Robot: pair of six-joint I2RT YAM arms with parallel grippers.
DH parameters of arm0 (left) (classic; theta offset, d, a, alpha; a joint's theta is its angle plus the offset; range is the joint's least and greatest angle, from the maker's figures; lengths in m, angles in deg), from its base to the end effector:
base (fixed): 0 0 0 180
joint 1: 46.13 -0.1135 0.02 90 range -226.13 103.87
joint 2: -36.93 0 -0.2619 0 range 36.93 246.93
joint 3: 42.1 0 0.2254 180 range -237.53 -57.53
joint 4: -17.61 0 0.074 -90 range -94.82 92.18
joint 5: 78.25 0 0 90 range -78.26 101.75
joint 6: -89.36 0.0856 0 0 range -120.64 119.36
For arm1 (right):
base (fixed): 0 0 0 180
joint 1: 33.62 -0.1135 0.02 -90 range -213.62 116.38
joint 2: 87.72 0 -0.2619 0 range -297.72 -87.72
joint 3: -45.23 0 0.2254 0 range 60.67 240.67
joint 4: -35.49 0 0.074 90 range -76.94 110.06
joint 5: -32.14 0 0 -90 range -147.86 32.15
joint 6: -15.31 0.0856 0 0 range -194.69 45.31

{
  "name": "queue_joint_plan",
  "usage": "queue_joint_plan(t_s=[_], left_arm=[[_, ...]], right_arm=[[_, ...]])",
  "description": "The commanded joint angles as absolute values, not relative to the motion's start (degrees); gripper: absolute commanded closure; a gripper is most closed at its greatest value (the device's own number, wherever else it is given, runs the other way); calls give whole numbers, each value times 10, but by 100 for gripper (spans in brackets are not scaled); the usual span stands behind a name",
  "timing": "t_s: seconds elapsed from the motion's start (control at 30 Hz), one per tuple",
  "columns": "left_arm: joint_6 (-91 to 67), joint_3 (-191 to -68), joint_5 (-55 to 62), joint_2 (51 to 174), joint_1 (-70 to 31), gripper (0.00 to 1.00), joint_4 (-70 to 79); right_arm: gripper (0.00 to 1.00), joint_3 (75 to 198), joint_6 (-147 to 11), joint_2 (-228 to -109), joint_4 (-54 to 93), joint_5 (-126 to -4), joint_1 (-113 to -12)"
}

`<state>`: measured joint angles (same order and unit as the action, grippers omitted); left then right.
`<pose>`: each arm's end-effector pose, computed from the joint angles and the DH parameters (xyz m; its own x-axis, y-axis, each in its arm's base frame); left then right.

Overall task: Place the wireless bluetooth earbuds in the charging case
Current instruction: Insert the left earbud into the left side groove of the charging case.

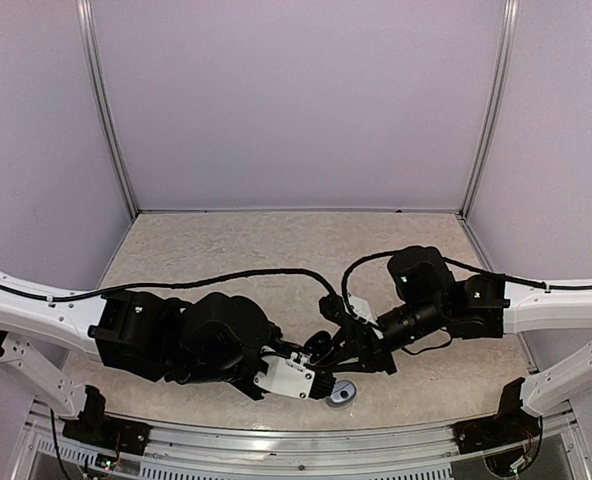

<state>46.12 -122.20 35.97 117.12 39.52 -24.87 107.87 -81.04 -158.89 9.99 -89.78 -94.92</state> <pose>0.0587 -0.3092 0.2683 0.6106 0.7319 -0.3023 0.6446 -0.2376 0.7266 0.0947 0.2673 0.2459 -0.1615 -0.4904 -0.8564 -0.9788 -0.0312 0.2024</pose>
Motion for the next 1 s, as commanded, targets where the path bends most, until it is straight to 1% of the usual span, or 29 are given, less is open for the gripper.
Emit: queue_joint_plan(t_s=[0.0, 0.37, 0.83, 0.97], left_arm=[[460, -1237, 344, 1166, 399, 89, -232], [466, -1234, 344, 1185, 398, 89, -221], [480, -1234, 354, 1194, 398, 89, -243], [490, -1240, 339, 1197, 401, 89, -240]], right_arm=[[100, 1094, -804, -1598, 100, -906, -944], [100, 1100, -796, -1593, 102, -915, -944], [100, 1106, -792, -1596, 103, -921, -942], [100, 1111, -784, -1607, 105, -922, -940]])
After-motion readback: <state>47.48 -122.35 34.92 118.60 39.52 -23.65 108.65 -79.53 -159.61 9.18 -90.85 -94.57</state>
